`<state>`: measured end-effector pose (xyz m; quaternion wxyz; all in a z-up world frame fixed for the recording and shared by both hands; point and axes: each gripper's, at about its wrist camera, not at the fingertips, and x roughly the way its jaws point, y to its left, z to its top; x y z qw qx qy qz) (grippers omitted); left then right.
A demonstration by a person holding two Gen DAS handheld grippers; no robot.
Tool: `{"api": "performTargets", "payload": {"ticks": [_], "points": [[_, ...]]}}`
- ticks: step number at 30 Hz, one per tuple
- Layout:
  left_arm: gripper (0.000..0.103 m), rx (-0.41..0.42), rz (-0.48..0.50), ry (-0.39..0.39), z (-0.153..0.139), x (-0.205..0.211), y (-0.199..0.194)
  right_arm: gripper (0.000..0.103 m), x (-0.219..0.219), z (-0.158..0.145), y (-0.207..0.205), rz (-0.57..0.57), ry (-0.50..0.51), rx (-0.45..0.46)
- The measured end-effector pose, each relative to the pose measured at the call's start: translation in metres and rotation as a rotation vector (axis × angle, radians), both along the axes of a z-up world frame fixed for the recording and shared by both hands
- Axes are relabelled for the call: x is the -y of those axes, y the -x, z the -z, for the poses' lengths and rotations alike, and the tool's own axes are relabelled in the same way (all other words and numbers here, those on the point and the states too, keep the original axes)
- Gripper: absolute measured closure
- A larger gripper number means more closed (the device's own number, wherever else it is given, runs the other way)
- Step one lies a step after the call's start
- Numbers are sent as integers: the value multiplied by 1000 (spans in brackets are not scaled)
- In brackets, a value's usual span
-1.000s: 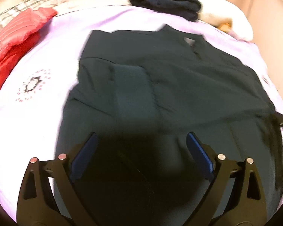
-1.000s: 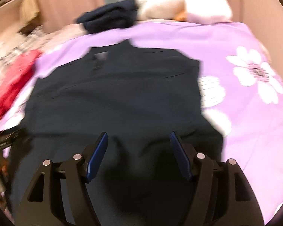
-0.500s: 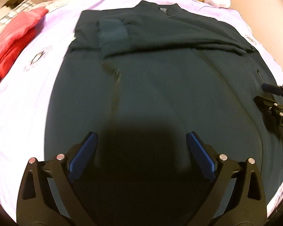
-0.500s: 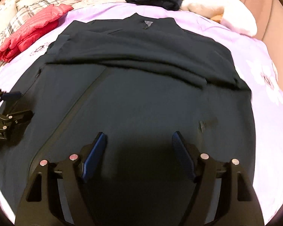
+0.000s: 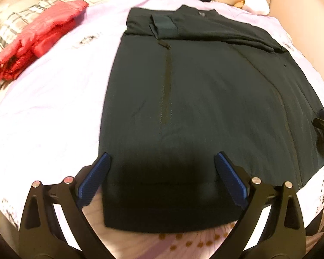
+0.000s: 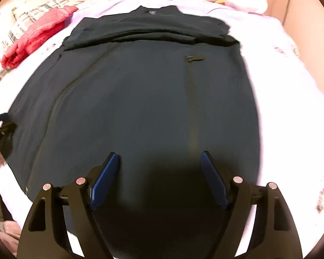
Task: Fold large clothes
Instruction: 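Move both tools, open, to the jacket hem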
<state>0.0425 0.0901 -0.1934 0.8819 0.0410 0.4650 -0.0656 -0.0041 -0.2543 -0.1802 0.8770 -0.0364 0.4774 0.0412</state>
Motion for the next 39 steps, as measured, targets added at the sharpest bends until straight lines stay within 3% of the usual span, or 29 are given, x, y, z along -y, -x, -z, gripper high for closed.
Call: {"api": "performTargets", "payload": {"ticks": [7,12,19,25,39], "points": [[4,86,52,-3,-25,37,0,24,-26,-16,-3,-34,-93,53],[4,91,105,-3,-25,64,-4,24,-52,-13,-16,-71,-141,62],[4,47,119,-24,-6,87,-24,24,-78,9,-32,-91,-120,25],[3,-32,101,-17,15,86,-32,24,-79,16,-27,-99,-88,13],[2,-39,90,-1,7,59,-14,24,-39,9,-2,-16,-60,-24]]}}
